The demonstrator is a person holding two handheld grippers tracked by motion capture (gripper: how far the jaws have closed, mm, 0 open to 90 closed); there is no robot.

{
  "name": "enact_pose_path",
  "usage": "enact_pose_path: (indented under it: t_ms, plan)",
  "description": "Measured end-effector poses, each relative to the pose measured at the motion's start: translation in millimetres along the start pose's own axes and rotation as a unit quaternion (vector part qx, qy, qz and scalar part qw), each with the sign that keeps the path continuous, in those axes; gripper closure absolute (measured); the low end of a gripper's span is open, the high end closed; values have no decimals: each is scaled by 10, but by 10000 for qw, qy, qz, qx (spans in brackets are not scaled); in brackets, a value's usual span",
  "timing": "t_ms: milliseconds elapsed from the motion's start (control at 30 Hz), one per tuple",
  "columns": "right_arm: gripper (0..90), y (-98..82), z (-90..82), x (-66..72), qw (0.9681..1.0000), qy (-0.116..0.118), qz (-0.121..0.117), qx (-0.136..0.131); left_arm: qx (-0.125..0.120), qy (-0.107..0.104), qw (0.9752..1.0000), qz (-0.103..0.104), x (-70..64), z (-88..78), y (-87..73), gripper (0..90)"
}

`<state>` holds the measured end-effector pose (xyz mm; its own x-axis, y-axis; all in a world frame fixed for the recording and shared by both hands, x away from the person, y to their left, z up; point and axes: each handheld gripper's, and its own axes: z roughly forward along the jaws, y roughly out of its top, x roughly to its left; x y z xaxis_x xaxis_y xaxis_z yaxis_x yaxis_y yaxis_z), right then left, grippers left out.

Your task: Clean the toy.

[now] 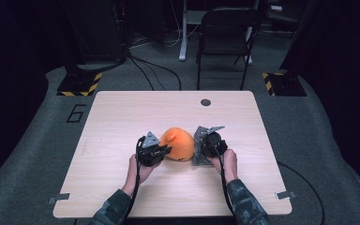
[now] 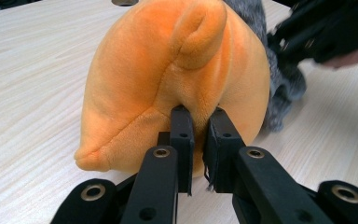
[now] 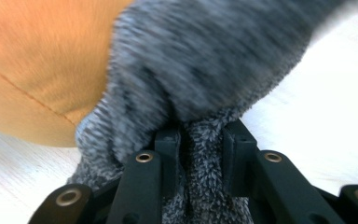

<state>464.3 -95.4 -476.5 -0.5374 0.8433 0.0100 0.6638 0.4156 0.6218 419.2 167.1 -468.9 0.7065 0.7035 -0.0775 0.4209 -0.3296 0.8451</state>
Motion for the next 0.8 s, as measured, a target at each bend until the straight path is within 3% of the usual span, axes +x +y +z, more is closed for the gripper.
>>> enact_pose_path:
  t_ms: [33,67,100,133,200,233,300,367,467,500,600,800]
  plan:
    - [717,40,-110,-36,9998,8,33,-214,-25,33,10000,34,6,1,-1,824]
    - [717,40,-110,-36,9998,8,33,-214,-24,28,10000,24,8,0,-2,824]
    - [718,75,-210,-57,9993,35,74,-377,-30,14,10000,-2,5,2,-3,824]
    - [718,132,-384,-63,9973,150,113,-713,-31,13,10000,1,2,3,-2,824]
    - [718,151,-445,-55,9963,187,85,-830,-16,-17,10000,-13,-3,4,1,824]
    - [718,204,-591,2,9933,342,52,-1106,-47,17,10000,-8,-10,10,0,824]
    - [718,228,-636,45,9920,424,-32,-1189,-42,1,10000,40,-13,11,3,824]
    - [717,266,-686,178,9891,629,-112,-1328,-10,-42,10000,46,-26,8,7,824]
    - [714,299,-592,404,9884,762,-436,-1242,-40,-41,9999,88,-46,14,6,824]
    - [713,294,-537,450,9895,642,-558,-1166,-27,-27,10000,77,-48,20,0,824]
    - [714,279,-494,466,9898,529,-659,-1146,-38,-35,9999,89,-29,21,-4,824]
    - [715,227,-424,332,9935,479,-517,-894,-53,-74,10000,0,-37,35,-10,823]
